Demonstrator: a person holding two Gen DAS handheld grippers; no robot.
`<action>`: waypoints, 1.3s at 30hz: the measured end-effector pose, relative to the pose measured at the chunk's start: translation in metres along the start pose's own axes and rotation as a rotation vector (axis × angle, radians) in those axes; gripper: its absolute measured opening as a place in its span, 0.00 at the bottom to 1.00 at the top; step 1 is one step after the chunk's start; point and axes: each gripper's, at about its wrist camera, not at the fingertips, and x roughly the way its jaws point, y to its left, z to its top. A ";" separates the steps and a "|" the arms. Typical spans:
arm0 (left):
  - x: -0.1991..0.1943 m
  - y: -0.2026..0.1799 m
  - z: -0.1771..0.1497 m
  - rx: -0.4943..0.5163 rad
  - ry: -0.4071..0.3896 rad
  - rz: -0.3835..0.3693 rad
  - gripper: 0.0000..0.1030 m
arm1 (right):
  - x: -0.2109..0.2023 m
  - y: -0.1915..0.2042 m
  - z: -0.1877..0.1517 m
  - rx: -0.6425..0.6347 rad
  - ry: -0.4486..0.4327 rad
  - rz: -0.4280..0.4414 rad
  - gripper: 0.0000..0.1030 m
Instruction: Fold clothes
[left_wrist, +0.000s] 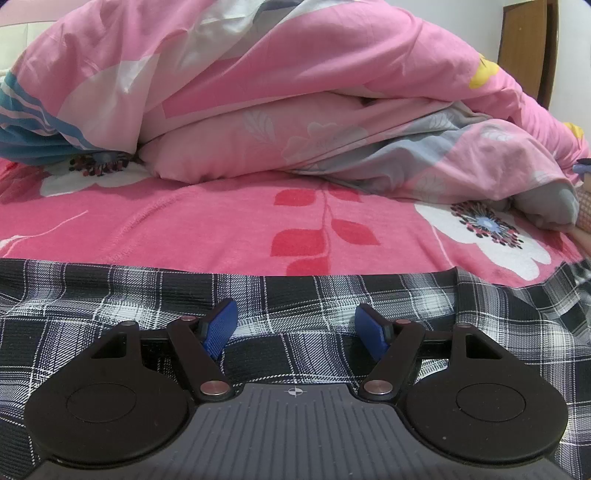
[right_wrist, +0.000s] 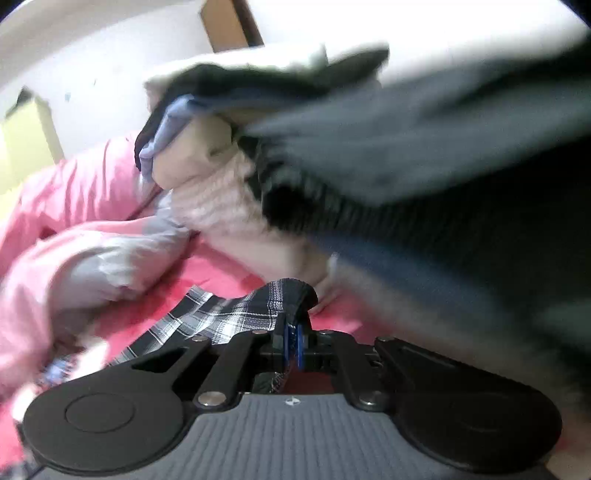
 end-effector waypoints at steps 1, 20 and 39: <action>0.000 0.000 0.000 0.000 0.000 -0.001 0.68 | -0.001 0.000 0.001 -0.022 -0.004 -0.025 0.04; 0.000 0.001 -0.001 -0.006 -0.002 -0.006 0.68 | -0.059 0.002 -0.024 -0.051 0.196 0.098 0.44; -0.001 0.002 -0.002 -0.019 -0.004 -0.014 0.68 | -0.135 0.122 -0.124 -1.365 -0.019 0.543 0.34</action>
